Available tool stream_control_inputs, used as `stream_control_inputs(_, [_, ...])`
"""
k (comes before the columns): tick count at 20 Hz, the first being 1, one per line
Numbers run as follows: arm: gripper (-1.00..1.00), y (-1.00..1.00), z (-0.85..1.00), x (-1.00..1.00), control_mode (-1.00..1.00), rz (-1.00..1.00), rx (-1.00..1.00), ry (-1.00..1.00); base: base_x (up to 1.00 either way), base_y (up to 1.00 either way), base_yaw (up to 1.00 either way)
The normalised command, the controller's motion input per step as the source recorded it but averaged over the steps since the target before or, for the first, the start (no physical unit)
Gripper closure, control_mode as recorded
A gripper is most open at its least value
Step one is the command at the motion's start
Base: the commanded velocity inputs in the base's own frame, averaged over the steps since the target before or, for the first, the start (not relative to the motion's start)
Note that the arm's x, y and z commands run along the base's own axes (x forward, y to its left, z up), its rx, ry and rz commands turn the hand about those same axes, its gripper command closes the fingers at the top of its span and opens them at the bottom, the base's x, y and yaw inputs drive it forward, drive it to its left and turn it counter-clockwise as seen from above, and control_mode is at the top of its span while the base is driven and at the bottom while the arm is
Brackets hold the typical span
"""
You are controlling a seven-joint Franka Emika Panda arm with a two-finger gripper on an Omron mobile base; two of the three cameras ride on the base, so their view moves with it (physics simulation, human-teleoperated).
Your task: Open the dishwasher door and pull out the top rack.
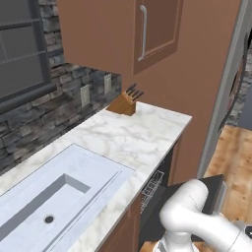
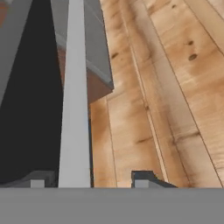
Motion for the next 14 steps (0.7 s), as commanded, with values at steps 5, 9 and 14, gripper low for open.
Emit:
stream_control_inputs(5, [-1.00,-0.86,1.00,-0.20,-1.00,0.00,0.11,0.49,0.00,0.00,0.00])
stream_control_inputs(9, [-1.00,-0.61,1.00,-0.20,-1.00,0.00,0.12,0.39,0.00,0.00,0.00])
stream_control_inputs(14, [-1.00,-0.11,0.21,0.00,-1.00,0.00,0.03,0.08,0.00,0.00,0.00])
